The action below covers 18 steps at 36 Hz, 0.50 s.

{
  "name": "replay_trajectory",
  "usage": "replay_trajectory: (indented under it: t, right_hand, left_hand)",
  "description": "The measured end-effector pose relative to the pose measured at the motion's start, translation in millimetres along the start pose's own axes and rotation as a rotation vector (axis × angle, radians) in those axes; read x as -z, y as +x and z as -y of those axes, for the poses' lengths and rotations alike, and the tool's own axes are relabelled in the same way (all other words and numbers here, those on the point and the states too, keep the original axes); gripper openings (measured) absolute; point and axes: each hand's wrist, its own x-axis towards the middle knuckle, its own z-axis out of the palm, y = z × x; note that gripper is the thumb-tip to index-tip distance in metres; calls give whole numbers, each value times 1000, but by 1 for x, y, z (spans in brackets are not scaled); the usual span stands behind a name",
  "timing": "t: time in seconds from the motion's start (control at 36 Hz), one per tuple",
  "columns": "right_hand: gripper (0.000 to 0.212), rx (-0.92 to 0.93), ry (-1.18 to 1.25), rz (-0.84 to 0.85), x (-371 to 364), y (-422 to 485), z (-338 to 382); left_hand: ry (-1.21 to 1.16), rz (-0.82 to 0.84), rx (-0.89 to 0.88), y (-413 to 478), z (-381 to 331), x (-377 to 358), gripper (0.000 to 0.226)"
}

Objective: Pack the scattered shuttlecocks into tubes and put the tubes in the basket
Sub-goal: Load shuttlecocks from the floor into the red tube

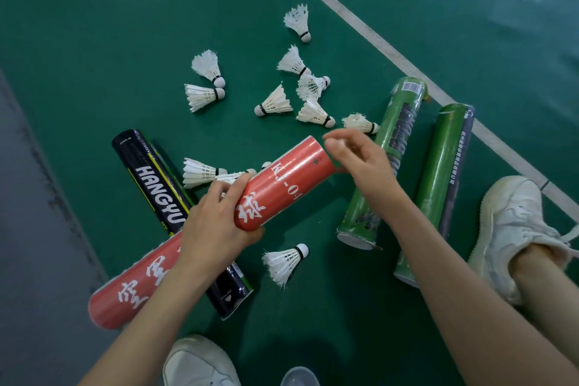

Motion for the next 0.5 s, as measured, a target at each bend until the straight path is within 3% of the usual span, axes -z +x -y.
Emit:
replay_trajectory:
  t: [0.06, 0.19, 0.28, 0.36, 0.42, 0.5]
  right_hand:
    - [11, 13, -70, 20, -3, -4, -4]
    - [17, -20, -215, -141, -4, -1, -21]
    - [36, -87, -399, 6, -11, -3, -40]
    - [60, -108, -185, -34, -17, -9, -41]
    - [49, -28, -50, -142, -17, -10, -33]
    - [20, 86, -27, -140, -19, -12, -22]
  left_hand:
    - [-32, -4, 16, 1, 0, -1, 91]
    - [-44, -25, 50, 1, 4, -4, 89]
    - [-16, -11, 87, 0, 8, -3, 90]
    - [-5, 5, 97, -4, 11, -4, 90]
    - [-1, 10, 94, -6, 13, -5, 90]
    - [2, 16, 76, -7, 13, -5, 90]
